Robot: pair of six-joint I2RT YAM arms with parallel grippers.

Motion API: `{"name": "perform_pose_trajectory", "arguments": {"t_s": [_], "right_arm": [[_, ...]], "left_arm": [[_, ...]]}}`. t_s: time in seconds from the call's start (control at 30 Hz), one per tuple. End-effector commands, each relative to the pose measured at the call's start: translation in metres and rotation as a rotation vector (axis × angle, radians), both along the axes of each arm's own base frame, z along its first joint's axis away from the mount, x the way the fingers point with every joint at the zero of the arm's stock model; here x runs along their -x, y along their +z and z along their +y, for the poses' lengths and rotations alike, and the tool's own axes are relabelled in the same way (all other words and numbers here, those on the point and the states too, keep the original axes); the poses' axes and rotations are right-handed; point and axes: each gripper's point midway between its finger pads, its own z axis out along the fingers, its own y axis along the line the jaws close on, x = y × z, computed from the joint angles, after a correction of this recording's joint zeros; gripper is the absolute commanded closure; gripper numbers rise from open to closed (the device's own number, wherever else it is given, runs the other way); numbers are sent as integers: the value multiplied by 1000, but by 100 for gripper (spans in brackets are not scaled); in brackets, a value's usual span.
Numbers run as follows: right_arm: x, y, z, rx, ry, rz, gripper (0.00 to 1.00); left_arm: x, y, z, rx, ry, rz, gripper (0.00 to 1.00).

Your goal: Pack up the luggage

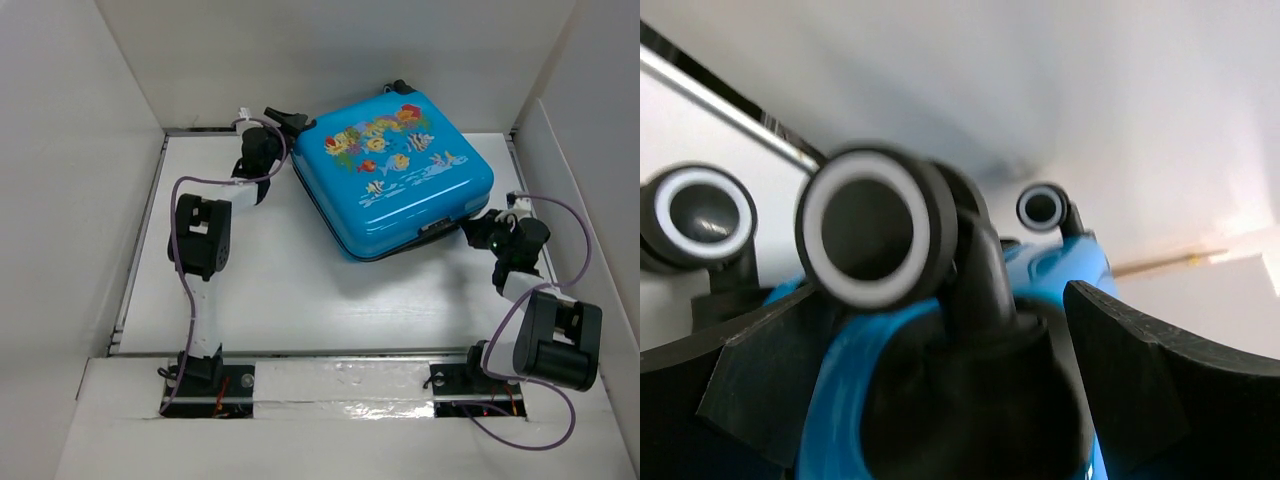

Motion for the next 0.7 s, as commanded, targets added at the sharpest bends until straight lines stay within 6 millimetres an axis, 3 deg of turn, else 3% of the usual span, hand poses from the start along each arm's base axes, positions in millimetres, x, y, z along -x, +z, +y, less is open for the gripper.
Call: {"name": "perform_pose_trajectory", "arguments": {"t_s": [0.0, 0.27, 0.33, 0.43, 0.47, 0.5, 0.53, 0.57, 0.6, 0.63, 0.67], "right_arm": [[-3, 44, 28, 12, 123, -161, 100], [7, 50, 33, 20, 125, -168, 100], [9, 47, 37, 20, 133, -158, 100], [12, 45, 39, 21, 135, -154, 100], [13, 45, 39, 21, 132, -152, 100], [14, 46, 39, 25, 133, -156, 100], [17, 43, 40, 21, 133, -145, 100], [19, 43, 40, 21, 126, -144, 100], [21, 43, 39, 21, 120, -146, 100], [26, 43, 40, 23, 116, -143, 100], [28, 44, 39, 28, 111, -143, 100]], "left_arm": [[-13, 17, -7, 37, -23, -22, 1], [-37, 19, -5, 138, 4, -93, 5], [-42, 23, -8, 160, -11, -117, 10], [-33, 26, -20, 218, -70, -188, 49], [-28, 42, -19, 239, -74, -244, 58], [-23, 37, -17, 240, -74, -242, 74], [-19, 40, -16, 226, -74, -256, 82], [-10, 63, -12, 227, -67, -308, 91], [-3, 53, -8, 210, -53, -292, 100], [1, 56, -5, 177, -42, -312, 100], [8, 76, 4, 169, -26, -351, 100]]}}
